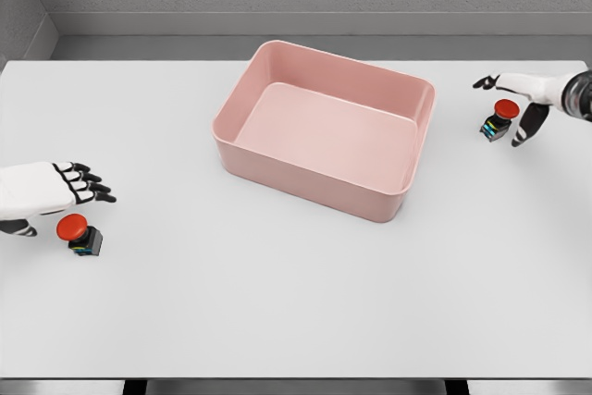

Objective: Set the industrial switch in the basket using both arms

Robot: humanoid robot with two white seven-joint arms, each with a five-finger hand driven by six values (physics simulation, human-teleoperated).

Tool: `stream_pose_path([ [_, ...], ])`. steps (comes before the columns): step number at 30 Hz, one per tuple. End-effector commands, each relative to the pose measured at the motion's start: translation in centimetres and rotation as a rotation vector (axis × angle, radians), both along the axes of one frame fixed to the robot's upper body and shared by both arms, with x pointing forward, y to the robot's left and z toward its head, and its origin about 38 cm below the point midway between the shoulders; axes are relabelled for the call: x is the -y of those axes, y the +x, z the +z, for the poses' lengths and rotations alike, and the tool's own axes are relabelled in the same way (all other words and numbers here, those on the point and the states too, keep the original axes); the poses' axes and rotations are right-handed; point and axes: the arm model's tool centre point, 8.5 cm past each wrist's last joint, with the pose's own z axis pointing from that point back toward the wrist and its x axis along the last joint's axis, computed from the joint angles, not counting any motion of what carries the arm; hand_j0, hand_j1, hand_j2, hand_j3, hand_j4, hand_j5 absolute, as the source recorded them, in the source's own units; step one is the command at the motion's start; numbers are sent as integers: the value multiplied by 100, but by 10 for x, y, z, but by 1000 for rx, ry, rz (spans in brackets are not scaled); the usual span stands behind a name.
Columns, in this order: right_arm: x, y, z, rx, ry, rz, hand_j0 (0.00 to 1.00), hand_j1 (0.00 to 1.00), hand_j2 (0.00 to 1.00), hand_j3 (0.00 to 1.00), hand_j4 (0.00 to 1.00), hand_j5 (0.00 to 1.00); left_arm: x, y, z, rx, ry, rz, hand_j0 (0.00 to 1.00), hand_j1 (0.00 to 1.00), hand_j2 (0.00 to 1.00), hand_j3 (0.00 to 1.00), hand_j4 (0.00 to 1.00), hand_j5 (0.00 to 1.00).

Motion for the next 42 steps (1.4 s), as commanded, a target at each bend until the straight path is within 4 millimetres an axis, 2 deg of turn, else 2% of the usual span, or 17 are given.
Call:
stream_pose_path([
  [1, 0, 0, -3, -7, -5, 0, 100, 100, 100, 100, 100, 100, 4, -1, 1, 0, -4, -13, 100, 100, 100, 100, 100, 100],
  [8, 15, 5, 0, -7, -13, -51, 100, 100, 100, 100, 100, 100, 17, -7, -4, -8, -14, -49, 100, 100, 100, 100, 100, 100],
  [11, 12, 8, 1, -4, -8, -48, 100, 100, 100, 100, 100, 100, 19, -9, -5, -13, 22, -65, 100, 100, 100, 100, 100, 100],
  [13, 13, 8, 1, -6, -9, -54, 100, 100, 100, 100, 100, 100, 22, -14, -12, -51, 49, -76, 100, 100, 100, 100, 100, 100],
  [17, 13, 7, -4, -17, -18, -48, 82, 82, 82, 82, 82, 82, 28, -16, -13, -51, 41, -91, 100, 100, 100, 100, 100, 100],
  [20, 12, 6, -5, -20, -22, -46, 78, 78, 78, 78, 78, 78, 27, -15, -12, -46, 39, -90, 99, 99, 99, 99, 99, 99],
  [22, 11, 6, -8, -26, -25, -44, 77, 77, 77, 77, 77, 77, 27, -15, -11, -46, 37, -89, 73, 73, 73, 73, 73, 73],
  [25, 11, 5, -9, -28, -27, -44, 74, 74, 74, 74, 74, 74, 27, -15, -11, -46, 33, -89, 65, 65, 65, 65, 65, 65],
  [27, 11, 5, -9, -28, -28, -43, 63, 63, 63, 63, 63, 63, 28, -15, -11, -46, 29, -88, 61, 61, 61, 61, 61, 61],
  [31, 9, 5, -8, -26, -26, -37, 53, 53, 53, 53, 53, 53, 29, -14, -10, -43, 23, -91, 53, 53, 53, 53, 53, 53],
  [36, 9, 5, -8, -28, -28, -36, 48, 48, 48, 48, 48, 48, 29, -14, -10, -42, 23, -91, 34, 34, 34, 34, 34, 34],
  [42, 9, 4, -7, -26, -31, -30, 48, 48, 48, 48, 48, 48, 37, -12, -12, -36, 2, -100, 25, 25, 25, 25, 25, 25],
])
